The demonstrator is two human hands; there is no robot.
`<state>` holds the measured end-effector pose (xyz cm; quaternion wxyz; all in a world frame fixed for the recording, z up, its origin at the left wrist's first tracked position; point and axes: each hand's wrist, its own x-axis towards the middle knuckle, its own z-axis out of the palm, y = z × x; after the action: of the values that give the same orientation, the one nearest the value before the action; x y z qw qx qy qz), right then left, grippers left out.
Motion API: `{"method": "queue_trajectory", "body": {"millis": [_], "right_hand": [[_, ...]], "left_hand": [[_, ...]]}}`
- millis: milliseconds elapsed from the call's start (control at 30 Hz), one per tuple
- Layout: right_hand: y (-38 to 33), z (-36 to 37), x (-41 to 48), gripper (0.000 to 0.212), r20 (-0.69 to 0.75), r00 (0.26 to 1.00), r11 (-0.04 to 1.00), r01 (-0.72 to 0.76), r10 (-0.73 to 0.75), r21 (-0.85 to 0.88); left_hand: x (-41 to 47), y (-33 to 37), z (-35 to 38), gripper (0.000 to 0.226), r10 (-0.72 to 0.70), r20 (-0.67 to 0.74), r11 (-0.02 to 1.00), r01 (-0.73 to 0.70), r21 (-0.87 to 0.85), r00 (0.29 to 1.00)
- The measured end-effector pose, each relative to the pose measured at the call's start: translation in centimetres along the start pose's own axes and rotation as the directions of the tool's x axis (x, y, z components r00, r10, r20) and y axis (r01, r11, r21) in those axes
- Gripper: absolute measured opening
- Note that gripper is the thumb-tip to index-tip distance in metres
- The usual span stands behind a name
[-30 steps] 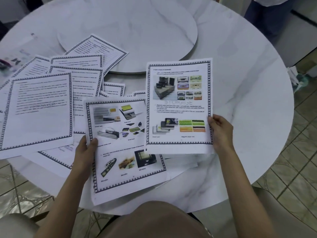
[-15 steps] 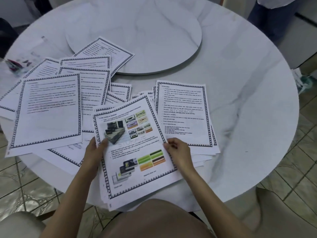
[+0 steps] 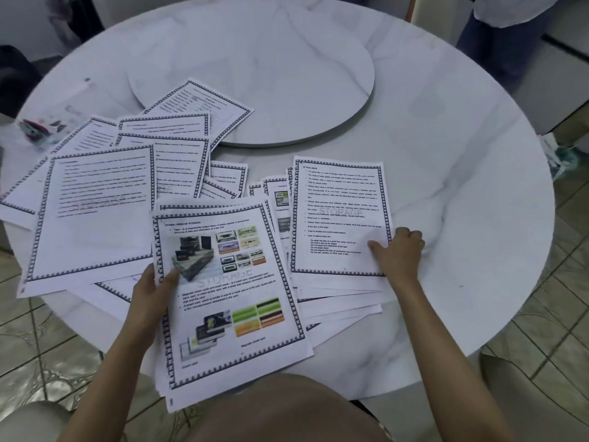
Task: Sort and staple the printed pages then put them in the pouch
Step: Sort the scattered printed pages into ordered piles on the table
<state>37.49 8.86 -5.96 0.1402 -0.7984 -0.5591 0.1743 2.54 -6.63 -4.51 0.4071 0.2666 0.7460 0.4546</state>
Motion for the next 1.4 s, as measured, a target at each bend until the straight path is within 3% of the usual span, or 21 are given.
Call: {"method": "queue_trajectory", "body": {"millis": [100,233,333,533,800,933,1000,1067,1200,1400], "right_hand": [[0.1,0.2,0.6,0.055,-0.002,1.000,0.997,-0.023,0.023,0.075],[0.5,-0.1,1.5,0.026,-0.083,0.995,0.961,-0.024,0.049,0.275],[0.8,-0.9,2.0,0.016,-0.103,0.994,0.929,0.021,0.019,0.369],[1.7,-1.4,2.9,0.017,-0.123,0.992,0.906,0.091,-0.043,0.414],[0.9,-0.9,3.3,0.024,-0.052,0.998,0.889,0.007,0.019,0.457],[1.1,-0.9,3.7,0.016,-0.039,0.999,0.882,0.042,-0.027,0.468],[1.5,-0.8,3.9,0.022,-0.037,0.997,0.887,0.073,-0.063,0.456],[1.6,-0.9,3.9,0.023,-0.093,0.992,0.870,0.117,-0.083,0.478],[1.5,-1.8,3.8,0.019,-0.261,0.965,0.723,0.206,-0.036,0.659],[3.9,-4.8,6.8,0.009,-0.356,0.932,0.777,0.177,0.065,0.605]], "left_hand": [[-0.3,0.1,0.2,0.026,0.034,-0.025,0.999,-0.034,-0.004,0.999],[-0.8,0.6,0.6,0.027,0.061,-0.079,0.998,-0.063,-0.019,0.995],[-1.1,0.8,0.9,0.025,0.055,-0.096,0.997,-0.060,-0.048,0.994],[-1.5,1.0,1.5,0.018,0.012,-0.099,0.997,-0.019,-0.068,0.995],[-2.2,0.8,1.4,0.016,-0.062,-0.107,0.993,0.051,-0.105,0.992],[-2.7,0.4,1.0,0.018,-0.062,-0.093,0.992,0.051,-0.118,0.994],[-2.8,0.1,0.9,0.018,-0.085,-0.087,0.988,0.073,-0.134,0.993],[-3.0,-0.1,1.0,0.018,-0.105,-0.071,0.980,0.091,-0.176,0.992],[-3.5,-0.4,1.2,0.020,-0.069,-0.060,0.980,0.056,-0.190,0.996],[-4.0,0.1,1.4,0.017,0.035,-0.116,0.997,-0.043,-0.064,0.993]]}}
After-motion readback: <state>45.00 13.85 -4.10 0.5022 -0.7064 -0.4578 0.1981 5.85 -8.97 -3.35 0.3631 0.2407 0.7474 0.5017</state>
